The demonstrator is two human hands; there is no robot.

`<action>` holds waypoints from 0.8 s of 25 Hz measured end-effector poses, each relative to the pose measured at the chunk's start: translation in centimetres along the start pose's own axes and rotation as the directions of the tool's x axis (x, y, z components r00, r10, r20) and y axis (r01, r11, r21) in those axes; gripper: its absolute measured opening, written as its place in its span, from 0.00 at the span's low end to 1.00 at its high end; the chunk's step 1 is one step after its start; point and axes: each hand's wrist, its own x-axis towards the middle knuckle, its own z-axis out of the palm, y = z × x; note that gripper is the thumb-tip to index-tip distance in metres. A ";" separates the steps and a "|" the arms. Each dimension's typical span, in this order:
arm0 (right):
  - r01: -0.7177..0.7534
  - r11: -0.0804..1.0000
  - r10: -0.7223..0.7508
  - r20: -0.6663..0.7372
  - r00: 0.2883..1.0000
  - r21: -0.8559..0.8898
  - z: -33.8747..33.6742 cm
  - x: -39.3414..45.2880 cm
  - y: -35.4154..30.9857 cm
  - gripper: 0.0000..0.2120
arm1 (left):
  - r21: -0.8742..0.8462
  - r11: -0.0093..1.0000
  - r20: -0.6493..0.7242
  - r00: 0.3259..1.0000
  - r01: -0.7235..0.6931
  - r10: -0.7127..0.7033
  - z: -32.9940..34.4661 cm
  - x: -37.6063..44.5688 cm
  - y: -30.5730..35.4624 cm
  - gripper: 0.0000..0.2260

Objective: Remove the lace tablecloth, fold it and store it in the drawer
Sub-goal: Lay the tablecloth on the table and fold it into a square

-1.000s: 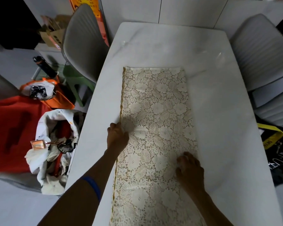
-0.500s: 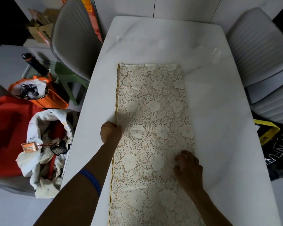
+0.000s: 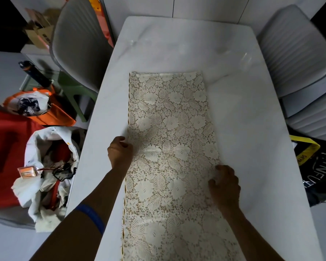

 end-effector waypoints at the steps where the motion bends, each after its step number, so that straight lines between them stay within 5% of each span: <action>1: -0.008 1.000 0.008 0.001 1.000 0.023 -0.3 0.5 0.2 0.21 | 0.029 0.999 -0.012 0.999 -0.029 0.029 0.2 0.1 0.1 0.13; 8: -0.036 0.999 0.035 0.046 0.998 0.023 -0.5 1.2 1.1 0.20 | 0.230 0.916 -0.114 0.925 -0.330 0.362 0.6 -0.5 0.7 0.08; 16: -0.030 0.996 0.030 0.001 1.000 0.086 0.5 1.0 1.9 0.22 | -0.121 0.991 0.059 0.996 -0.065 0.072 2.0 1.8 1.3 0.04; 20: 0.007 0.999 -0.008 0.019 1.000 0.047 0.9 0.5 2.4 0.25 | -0.013 1.000 0.026 1.000 0.006 -0.006 1.4 2.0 1.4 0.03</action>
